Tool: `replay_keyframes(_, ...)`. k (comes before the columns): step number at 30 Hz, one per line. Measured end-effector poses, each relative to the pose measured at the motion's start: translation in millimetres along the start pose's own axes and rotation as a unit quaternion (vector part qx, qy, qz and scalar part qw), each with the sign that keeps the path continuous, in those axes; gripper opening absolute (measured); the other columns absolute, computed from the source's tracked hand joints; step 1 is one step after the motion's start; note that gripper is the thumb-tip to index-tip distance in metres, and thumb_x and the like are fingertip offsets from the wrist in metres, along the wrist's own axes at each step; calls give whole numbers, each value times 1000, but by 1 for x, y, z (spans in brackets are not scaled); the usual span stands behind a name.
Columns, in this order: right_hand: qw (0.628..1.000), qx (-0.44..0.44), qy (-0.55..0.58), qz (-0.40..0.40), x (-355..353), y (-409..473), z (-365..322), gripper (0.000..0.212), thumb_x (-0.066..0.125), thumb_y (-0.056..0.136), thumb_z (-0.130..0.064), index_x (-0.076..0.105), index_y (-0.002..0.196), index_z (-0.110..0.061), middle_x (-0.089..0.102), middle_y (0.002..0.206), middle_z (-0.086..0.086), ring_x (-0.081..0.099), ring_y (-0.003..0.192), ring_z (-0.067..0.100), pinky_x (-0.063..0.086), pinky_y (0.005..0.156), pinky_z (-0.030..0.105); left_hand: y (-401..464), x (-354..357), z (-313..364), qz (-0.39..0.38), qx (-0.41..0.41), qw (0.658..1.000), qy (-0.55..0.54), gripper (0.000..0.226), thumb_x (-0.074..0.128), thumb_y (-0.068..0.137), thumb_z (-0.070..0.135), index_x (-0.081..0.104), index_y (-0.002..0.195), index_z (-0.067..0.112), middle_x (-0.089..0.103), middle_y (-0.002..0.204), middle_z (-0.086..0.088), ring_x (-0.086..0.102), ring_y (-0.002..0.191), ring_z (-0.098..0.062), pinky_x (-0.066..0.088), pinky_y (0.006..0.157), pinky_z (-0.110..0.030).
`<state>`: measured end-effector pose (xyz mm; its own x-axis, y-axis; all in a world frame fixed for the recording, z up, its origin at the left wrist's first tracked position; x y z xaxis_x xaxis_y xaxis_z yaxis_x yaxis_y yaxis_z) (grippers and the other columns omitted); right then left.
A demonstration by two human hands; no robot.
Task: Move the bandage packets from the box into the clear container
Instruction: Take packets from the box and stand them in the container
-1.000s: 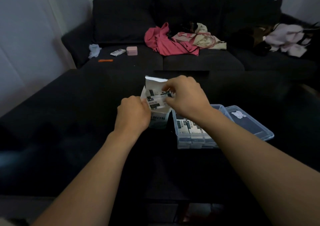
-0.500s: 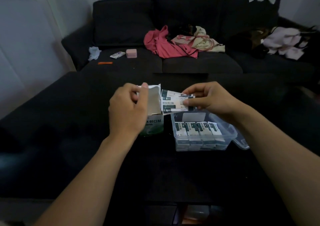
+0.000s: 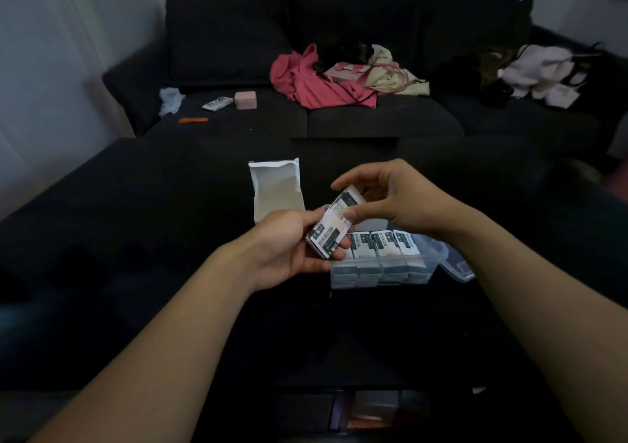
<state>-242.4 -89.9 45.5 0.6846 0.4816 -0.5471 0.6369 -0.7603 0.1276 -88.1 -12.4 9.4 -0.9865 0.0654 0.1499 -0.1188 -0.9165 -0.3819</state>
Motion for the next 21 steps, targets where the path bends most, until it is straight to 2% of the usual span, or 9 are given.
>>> replay_keyframes(5, 999, 9, 15, 42, 0, -2, 4, 46, 76, 81, 1, 66, 124, -12, 75, 105, 3, 73, 97, 10, 58, 87, 24, 11, 10, -2, 13, 17, 999, -24, 53, 31, 110, 40, 67, 116, 2, 63, 75, -8, 61, 62, -14, 49, 45, -21)
replay_keyframes(9, 997, 17, 65, 37, 2, -3, 2, 28, 68, 90, -3, 69, 118, -10, 75, 104, 5, 73, 96, 14, 59, 82, 24, 16, 15, -2, 60, 62, 995, -44, 49, 35, 108, 46, 64, 118, 8, 67, 75, -8, 59, 61, -13, 47, 47, -22)
replay_keyframes(12, 999, 14, 32, 16, 4, -2, -2, 18, 60, 98, -12, 71, 112, -13, 74, 102, 9, 68, 94, 20, 57, 81, 28, 16, 21, -1, 101, 104, 989, -2, 53, 30, 107, 49, 67, 107, 11, 69, 74, -8, 60, 59, -12, 47, 47, -22)
replay_keyframes(14, 1000, 14, 18, 12, 6, -1, -2, 19, 56, 100, -14, 69, 115, -15, 72, 103, 12, 65, 90, 22, 56, 81, 32, 17, 23, 0, 100, 113, 988, -5, 56, 27, 108, 50, 67, 104, 10, 69, 72, -7, 62, 59, -11, 49, 48, -23)
replay_keyframes(17, 1000, 13, 9, 15, 8, 1, -1, 30, 57, 99, -10, 59, 129, -17, 69, 108, 9, 67, 93, 22, 58, 80, 36, 18, 25, -1, 73, 98, 992, -43, 52, 29, 108, 48, 65, 109, 10, 69, 74, -8, 64, 64, -14, 52, 50, -25)
replay_keyframes(21, 999, -11, -20, 39, 5, 1, -2, 41, 65, 94, -8, 57, 133, -19, 66, 110, -2, 67, 90, 1, 55, 73, 15, 15, 28, -1, 20, 57, 991, -123, 42, 32, 110, 36, 65, 114, 9, 66, 88, -15, 62, 72, -19, 55, 58, -27)
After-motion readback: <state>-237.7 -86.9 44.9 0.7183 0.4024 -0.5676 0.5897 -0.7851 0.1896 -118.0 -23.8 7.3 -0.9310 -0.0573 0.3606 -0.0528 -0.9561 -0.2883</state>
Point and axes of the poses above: each hand's wrist, its own y-axis towards the middle knuckle, its own x-axis out of the palm, z = x × y, the point moved 4 cm from there along y, towards the middle knuckle
